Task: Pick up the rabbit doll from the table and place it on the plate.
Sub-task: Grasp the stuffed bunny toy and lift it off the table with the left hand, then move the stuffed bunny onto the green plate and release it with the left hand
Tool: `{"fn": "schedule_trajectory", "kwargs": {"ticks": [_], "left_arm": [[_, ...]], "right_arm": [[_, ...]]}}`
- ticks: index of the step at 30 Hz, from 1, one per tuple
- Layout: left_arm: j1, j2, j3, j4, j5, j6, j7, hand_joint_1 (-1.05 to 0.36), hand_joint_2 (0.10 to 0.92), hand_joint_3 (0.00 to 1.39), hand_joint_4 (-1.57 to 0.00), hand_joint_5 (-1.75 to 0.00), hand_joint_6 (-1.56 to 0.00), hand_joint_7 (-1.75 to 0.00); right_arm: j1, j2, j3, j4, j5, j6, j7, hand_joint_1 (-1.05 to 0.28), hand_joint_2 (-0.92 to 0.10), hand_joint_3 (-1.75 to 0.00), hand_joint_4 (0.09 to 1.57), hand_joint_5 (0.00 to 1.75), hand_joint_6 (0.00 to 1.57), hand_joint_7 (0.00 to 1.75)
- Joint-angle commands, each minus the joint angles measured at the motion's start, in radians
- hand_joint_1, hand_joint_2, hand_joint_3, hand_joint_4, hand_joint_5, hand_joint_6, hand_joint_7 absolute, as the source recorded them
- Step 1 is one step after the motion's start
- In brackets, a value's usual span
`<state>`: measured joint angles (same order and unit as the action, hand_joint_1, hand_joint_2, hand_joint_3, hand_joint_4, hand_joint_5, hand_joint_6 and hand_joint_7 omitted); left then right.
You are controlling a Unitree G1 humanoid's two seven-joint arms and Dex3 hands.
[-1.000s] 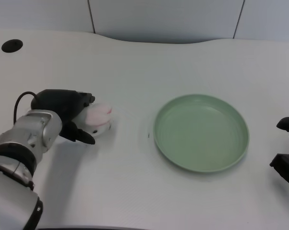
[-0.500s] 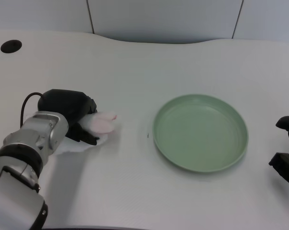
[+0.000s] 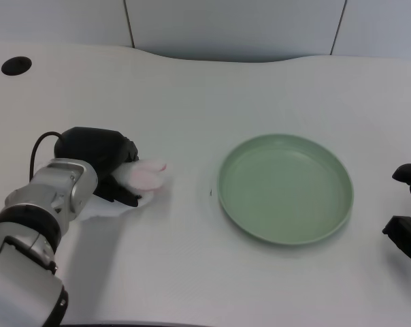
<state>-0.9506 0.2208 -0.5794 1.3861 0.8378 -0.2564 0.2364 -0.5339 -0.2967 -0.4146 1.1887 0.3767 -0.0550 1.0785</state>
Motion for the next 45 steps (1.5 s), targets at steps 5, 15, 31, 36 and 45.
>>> {"fn": "schedule_trajectory", "kwargs": {"ticks": [5,15,31,36,45], "left_arm": [[-0.074,0.035,-0.097,0.015,0.103,-0.002,0.139,-0.58,0.921,0.35,-0.93,-1.00,-1.21,-0.16],[-0.374,-0.154,-0.076,-0.018,0.060,-0.283,0.216,-0.59,0.921,0.52,-0.89,-1.75,-0.70,-1.63],[-0.289,-0.249,-0.173,0.003,0.096,-0.198,0.143,-0.58,0.921,0.52,-0.91,-1.62,-0.73,-1.55],[-0.211,-0.249,-0.065,0.012,-0.025,-0.172,-0.058,-0.70,0.921,0.59,-0.69,-1.42,-0.68,-1.04],[-0.188,-0.266,0.040,-0.001,-0.129,-0.173,-0.235,-1.02,0.921,0.86,-0.03,-0.09,-0.08,-0.03]], "right_arm": [[0.017,-0.005,0.001,-0.005,0.003,-0.014,0.008,-0.51,-0.92,-0.23,1.41,1.75,1.06,1.75],[0.014,0.004,0.008,-0.009,-0.006,-0.019,-0.010,-0.53,-0.92,-0.18,1.32,1.75,0.98,1.75],[0.018,0.018,0.013,-0.020,-0.004,-0.027,-0.004,-0.52,-0.92,-0.21,1.30,1.75,1.00,1.75],[0.020,0.020,0.018,-0.025,-0.003,-0.026,-0.004,-0.53,-0.92,-0.19,1.35,1.75,1.08,1.75],[0.022,0.020,0.032,-0.029,-0.005,-0.034,-0.013,-0.53,-0.92,-0.20,1.38,1.75,1.06,1.75]]}}
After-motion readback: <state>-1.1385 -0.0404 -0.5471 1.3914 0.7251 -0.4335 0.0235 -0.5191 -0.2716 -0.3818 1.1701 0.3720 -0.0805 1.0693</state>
